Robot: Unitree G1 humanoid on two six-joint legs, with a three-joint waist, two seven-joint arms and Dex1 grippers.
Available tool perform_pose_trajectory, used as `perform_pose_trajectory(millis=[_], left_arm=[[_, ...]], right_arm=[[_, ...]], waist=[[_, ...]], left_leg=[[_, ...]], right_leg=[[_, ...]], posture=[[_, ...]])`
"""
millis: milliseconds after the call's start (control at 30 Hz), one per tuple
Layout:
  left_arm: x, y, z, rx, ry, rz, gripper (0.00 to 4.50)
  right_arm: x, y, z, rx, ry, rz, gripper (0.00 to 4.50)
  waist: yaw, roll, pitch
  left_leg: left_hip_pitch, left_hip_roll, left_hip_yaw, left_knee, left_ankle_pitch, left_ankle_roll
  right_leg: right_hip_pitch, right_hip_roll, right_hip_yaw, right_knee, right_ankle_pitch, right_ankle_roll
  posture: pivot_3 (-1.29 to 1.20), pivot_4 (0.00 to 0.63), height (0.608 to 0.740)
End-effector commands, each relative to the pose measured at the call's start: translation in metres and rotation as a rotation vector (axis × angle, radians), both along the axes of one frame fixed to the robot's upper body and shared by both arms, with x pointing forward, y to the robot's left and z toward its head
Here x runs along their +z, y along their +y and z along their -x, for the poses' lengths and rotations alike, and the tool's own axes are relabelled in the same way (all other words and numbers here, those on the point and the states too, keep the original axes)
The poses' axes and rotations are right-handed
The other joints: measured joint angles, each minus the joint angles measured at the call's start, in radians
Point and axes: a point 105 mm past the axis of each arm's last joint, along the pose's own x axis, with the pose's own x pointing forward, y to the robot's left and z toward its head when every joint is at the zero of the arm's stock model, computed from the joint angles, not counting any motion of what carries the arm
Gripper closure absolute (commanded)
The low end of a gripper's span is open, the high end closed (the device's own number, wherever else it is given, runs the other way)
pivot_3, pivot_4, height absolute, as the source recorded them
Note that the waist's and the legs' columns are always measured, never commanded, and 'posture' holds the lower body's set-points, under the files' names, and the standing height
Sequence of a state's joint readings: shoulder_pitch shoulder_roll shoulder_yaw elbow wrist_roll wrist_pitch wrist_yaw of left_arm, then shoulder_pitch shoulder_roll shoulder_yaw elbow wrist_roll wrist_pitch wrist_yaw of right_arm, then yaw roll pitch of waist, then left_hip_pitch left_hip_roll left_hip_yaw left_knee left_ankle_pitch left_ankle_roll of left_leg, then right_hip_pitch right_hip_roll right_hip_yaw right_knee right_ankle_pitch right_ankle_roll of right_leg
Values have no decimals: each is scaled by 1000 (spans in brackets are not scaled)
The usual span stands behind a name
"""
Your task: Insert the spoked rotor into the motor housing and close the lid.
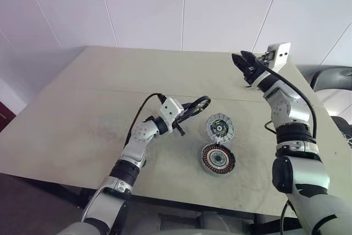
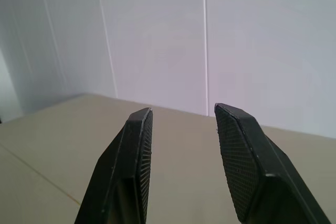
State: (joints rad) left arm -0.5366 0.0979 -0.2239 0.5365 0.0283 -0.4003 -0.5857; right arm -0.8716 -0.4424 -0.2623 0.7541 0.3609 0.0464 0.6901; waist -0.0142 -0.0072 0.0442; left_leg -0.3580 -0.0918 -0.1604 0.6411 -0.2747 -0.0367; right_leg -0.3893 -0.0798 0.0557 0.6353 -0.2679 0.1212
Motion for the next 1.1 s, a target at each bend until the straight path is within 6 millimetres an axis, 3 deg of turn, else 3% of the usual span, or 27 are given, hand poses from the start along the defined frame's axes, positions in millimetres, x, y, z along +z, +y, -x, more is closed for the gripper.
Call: perform_pose_trajectory(millis=[33, 333, 467, 800, 1100], left_arm=[[29, -3, 2, -8, -246, -36, 4106], [39, -7, 15, 20, -775, -265, 4106], [41, -22, 31, -45, -1025, -317, 4106], [13, -49, 56, -336, -1022, -333, 4106], [-4, -48, 75, -510, -1010, -362, 4106]], right_arm=[[26, -6, 0, -32, -89, 10, 2532], [23, -10, -3, -53, -80, 17, 2532], [18, -11, -4, -62, -66, 20, 2532], [11, -17, -2, -90, -54, 37, 2532], [2, -34, 7, -151, -40, 49, 2532]], waist=[[1, 0, 0], [5, 0, 0], [6, 1, 0], [3, 1, -1], [4, 1, -1]], left_leg=[[0, 0, 0, 0, 0, 0], [0, 0, 0, -2, 0, 0], [1, -1, 0, -2, 0, 0], [1, -1, 2, -9, 0, 0], [1, -1, 2, -9, 1, 0]], right_leg=[[0, 0, 0, 0, 0, 0], [-1, -1, 1, 0, 0, 0], [0, -1, 0, 1, 0, 0], [-4, -1, 1, 0, 0, 1], [-4, -2, 1, 0, 0, 1]], posture=[[0, 0, 740], [0, 0, 740], [0, 0, 740], [0, 0, 740], [0, 0, 740]])
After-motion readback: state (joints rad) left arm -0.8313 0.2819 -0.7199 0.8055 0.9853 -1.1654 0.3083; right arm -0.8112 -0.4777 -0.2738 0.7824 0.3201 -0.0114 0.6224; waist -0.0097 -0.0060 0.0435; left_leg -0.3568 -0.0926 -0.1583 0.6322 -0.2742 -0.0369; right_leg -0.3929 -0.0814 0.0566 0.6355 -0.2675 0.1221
